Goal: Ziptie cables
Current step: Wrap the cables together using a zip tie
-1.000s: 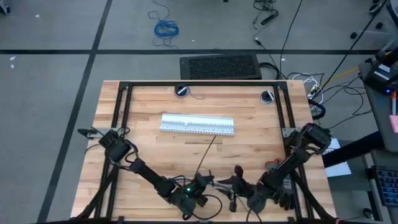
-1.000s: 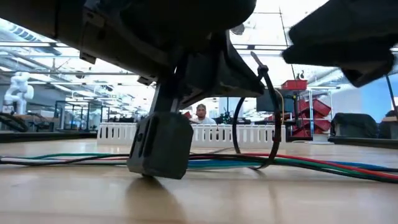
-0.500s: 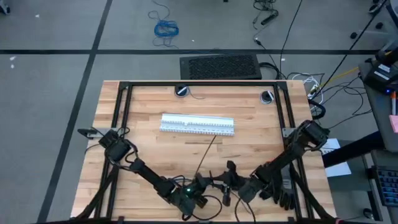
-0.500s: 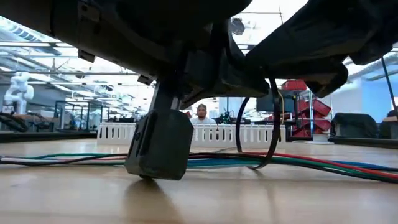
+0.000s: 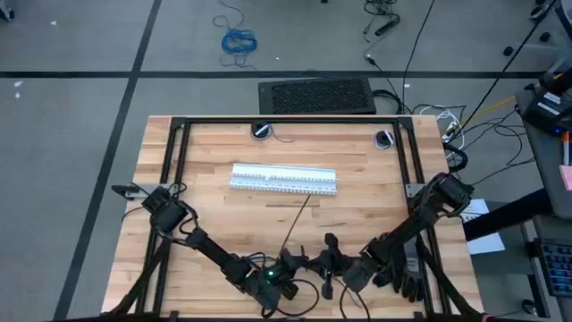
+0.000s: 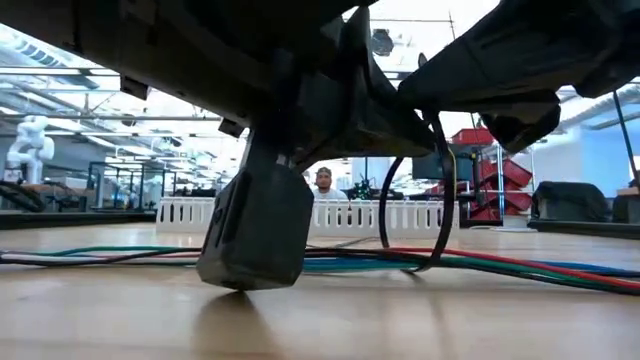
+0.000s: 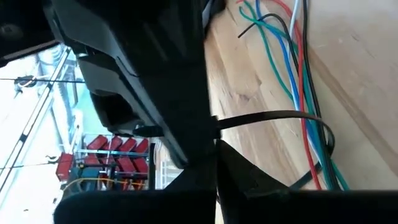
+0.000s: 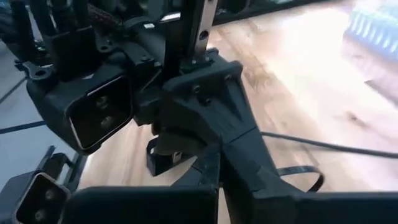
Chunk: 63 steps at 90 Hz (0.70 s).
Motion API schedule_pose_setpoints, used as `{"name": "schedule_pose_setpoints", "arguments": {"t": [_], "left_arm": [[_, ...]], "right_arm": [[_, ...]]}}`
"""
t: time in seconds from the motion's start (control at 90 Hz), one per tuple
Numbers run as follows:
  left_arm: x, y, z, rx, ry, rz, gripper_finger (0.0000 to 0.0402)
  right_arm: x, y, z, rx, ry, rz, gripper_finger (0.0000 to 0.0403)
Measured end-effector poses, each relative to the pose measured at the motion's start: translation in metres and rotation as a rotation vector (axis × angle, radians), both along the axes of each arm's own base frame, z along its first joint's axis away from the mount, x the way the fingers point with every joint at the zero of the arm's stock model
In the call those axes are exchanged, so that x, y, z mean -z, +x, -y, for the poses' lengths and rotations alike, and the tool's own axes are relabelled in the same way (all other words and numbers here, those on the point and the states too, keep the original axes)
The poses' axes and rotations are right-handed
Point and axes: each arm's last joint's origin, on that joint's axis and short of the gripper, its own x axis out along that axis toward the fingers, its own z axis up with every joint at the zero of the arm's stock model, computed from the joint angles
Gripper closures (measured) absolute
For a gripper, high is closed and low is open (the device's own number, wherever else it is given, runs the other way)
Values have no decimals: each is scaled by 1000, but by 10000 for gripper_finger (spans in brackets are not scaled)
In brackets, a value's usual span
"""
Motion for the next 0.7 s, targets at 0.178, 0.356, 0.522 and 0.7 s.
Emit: {"name": "schedule_pose_setpoints", "arguments": {"t": [0.178,0.356,0.522,0.7], "left_arm": [[0,-1,1,4,-13,-2,401],[1,-1,1,10,-11,-9,401],[2,-1,1,13,-21,-13,401],[0,-2,-2,-123,-220,114,401]], "right_arm": [[-18,-3,6,111,-119,61,402],[-33,-6,10,178,-195,97,402],[-38,-9,9,240,-227,116,402],[-35,-9,8,222,-169,113,402]]}}
